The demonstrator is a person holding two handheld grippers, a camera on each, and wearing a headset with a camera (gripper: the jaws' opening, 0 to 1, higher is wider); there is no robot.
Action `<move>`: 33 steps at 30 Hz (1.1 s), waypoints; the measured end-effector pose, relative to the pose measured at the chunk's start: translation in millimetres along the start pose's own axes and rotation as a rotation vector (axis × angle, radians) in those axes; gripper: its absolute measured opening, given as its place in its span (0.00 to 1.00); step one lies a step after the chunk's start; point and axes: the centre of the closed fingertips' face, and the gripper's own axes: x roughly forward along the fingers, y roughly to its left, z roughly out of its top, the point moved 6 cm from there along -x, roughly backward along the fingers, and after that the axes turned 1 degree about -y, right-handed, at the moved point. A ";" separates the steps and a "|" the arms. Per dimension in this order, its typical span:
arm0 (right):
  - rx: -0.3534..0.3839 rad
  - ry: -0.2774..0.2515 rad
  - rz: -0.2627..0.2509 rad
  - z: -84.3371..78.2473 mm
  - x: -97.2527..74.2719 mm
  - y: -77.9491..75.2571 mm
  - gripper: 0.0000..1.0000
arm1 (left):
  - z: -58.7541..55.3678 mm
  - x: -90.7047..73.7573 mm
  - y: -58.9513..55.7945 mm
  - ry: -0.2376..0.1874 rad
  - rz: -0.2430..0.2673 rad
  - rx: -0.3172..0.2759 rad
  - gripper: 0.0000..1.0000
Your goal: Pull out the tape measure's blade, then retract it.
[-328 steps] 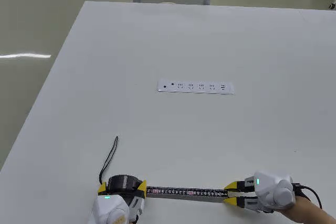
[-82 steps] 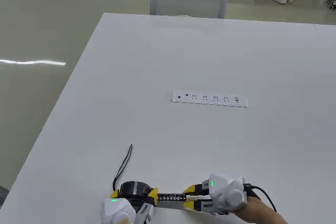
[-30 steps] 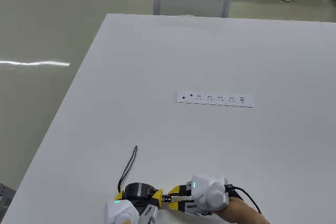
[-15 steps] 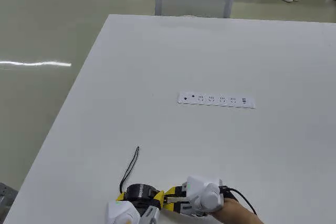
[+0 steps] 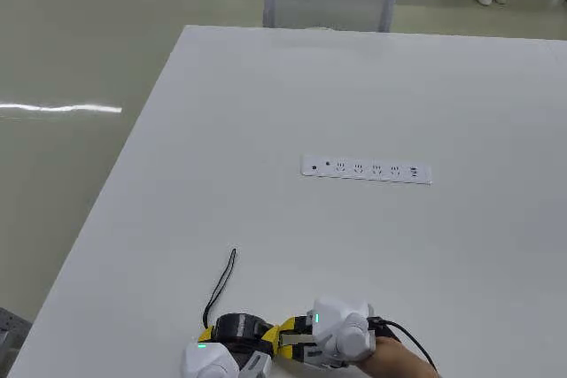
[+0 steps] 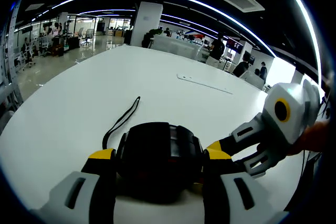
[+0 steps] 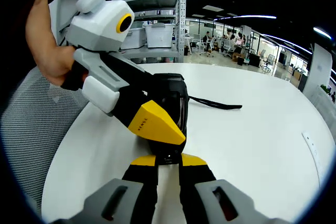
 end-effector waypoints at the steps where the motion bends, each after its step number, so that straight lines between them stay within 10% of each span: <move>1: 0.002 0.002 0.000 -0.7 0.2 0.1 0.14 | -0.2 0.0 -0.4 0.001 0.000 0.005 0.64; 33: 0.021 0.017 -0.048 -2.2 -6.6 -1.2 0.19 | 1.1 -0.8 -4.2 0.031 -0.025 0.092 0.64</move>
